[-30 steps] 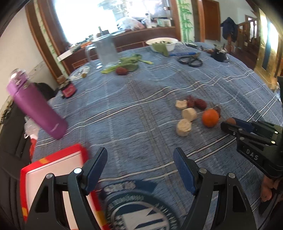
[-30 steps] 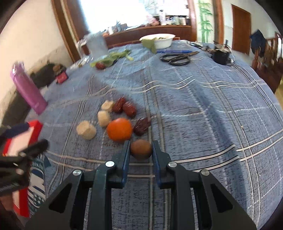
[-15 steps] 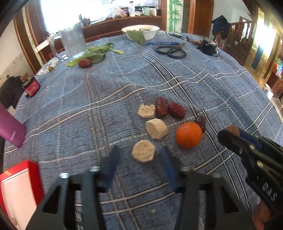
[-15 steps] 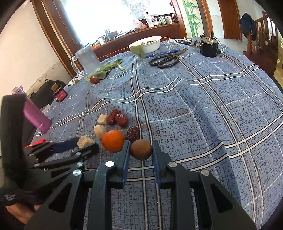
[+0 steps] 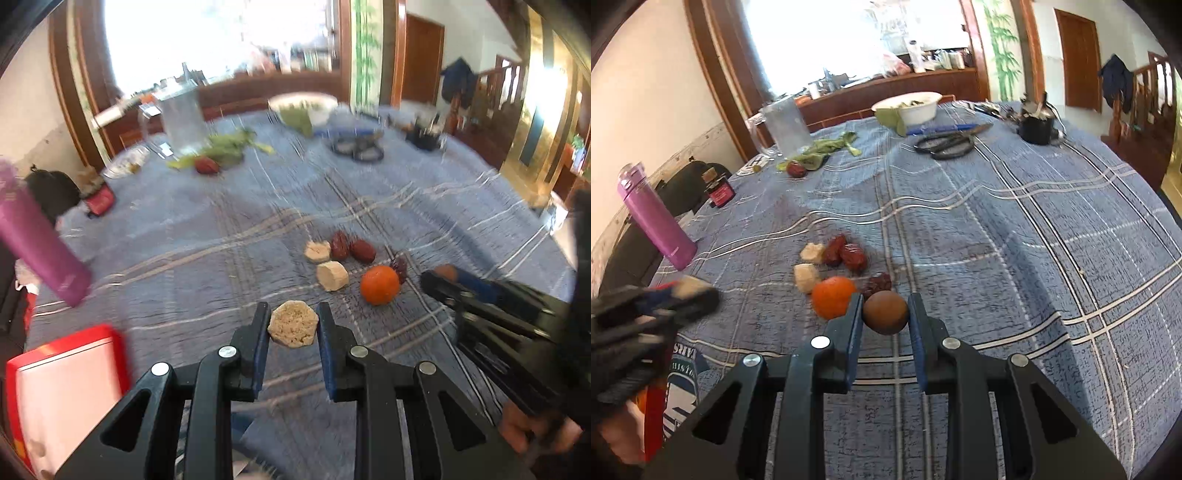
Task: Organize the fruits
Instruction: 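Carry the kiwi and yam slice into the tray and open both tools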
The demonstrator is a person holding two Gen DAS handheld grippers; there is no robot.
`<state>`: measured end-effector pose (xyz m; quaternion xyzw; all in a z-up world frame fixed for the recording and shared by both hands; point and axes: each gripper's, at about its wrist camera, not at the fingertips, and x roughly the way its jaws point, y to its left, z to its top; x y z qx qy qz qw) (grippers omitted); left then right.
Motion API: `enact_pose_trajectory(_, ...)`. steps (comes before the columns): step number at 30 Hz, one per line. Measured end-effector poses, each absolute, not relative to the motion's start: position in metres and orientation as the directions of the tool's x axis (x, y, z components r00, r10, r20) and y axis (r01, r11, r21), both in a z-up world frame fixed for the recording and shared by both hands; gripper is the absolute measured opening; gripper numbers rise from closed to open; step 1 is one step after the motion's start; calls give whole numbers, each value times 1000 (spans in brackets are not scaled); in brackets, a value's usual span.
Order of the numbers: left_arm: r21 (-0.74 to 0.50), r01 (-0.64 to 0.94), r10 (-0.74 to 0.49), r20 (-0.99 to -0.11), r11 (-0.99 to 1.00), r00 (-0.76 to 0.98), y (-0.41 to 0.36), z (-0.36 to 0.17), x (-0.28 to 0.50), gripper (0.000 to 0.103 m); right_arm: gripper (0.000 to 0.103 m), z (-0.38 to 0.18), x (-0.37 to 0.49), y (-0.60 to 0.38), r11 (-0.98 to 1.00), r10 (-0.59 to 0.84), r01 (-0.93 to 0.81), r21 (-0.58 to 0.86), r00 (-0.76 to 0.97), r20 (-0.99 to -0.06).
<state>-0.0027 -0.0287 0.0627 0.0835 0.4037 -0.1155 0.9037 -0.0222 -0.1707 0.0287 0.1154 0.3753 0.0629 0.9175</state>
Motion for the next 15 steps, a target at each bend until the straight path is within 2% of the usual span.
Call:
enact_pose_trajectory(4, 69, 222, -119, -673, 973, 730, 9, 94, -38, 24, 26, 40, -31, -147, 954, 256, -72, 292, 703, -663)
enact_pose_trajectory(8, 92, 121, -38, -620, 988, 784, 58, 107, -68, 24, 26, 56, -45, -96, 942, 322, -169, 290, 696, -642)
enact_pose_trajectory(11, 144, 48, 49, -605, 988, 795, 87, 104, -84, 24, 26, 67, -57, -56, 925, 377, -246, 290, 689, -618)
enact_pose_trajectory(15, 155, -21, 113, -617, 988, 779, 124, 96, -101, 24, 26, 75, -72, -13, 898, 439, -322, 299, 667, -602)
